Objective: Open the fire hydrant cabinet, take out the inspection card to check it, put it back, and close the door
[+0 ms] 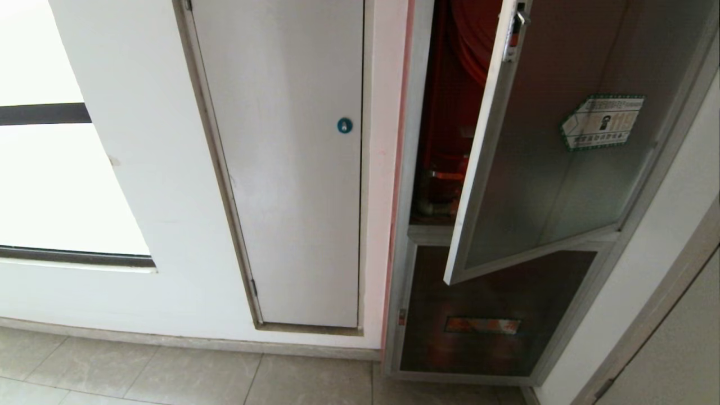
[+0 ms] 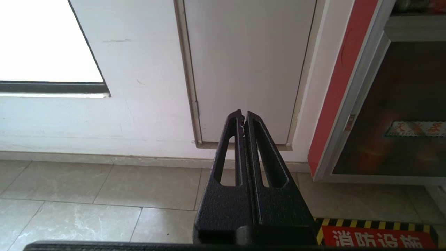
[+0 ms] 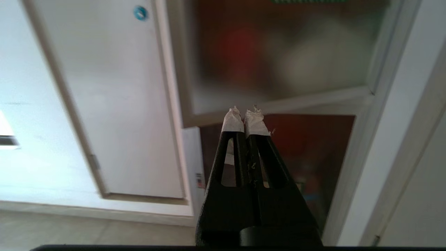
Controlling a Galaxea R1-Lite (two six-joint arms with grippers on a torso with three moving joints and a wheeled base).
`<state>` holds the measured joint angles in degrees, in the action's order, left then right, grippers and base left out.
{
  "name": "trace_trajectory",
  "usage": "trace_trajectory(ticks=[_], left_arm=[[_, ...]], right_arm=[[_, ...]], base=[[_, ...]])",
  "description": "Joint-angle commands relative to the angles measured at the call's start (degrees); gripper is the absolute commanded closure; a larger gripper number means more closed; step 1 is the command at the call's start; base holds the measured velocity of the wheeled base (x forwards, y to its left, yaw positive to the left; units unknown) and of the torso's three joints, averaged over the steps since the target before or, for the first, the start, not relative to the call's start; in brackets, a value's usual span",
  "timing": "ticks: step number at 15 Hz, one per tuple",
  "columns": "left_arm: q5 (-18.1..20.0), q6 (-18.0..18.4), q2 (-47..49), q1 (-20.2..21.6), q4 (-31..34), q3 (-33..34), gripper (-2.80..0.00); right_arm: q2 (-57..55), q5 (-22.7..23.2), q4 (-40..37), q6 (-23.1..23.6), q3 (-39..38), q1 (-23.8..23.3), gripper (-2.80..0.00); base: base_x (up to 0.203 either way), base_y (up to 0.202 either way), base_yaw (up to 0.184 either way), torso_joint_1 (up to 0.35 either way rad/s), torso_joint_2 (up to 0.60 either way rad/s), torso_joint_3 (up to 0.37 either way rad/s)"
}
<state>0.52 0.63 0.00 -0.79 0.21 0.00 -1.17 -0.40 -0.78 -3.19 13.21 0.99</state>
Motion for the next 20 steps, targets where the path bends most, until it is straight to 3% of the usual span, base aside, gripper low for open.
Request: trace_trajectory(ticks=[1, 3, 10, 20], left_arm=[[0.0, 0.05, 0.0, 0.0, -0.03, 0.0, 0.0], [0.0, 0.07, 0.09, 0.0, -0.03, 0.0, 0.0], [0.0, 0.04, 0.09, 0.0, 0.0, 0.0, 0.0], [0.0, 0.0, 0.07, 0.0, 0.11, 0.0, 0.0]], right_arm=[[0.97, -0.8, 8.02, 0.53, -8.43, -0.01, 0.0], [1.05, -1.86, 11.38, 1.45, -13.81, -0.02, 0.0], [1.08, -0.83, 0.83, 1.73, -13.28, -0.02, 0.0], [1.08, -0.74, 1.13, 1.52, -13.29, -0.02, 0.0]], base=[[0.0, 0.0, 0.0, 0.0, 0.0, 0.0], [0.0, 0.0, 0.0, 0.0, 0.0, 0.0], [0.0, 0.0, 0.0, 0.0, 0.0, 0.0], [0.0, 0.0, 0.0, 0.0, 0.0, 0.0]])
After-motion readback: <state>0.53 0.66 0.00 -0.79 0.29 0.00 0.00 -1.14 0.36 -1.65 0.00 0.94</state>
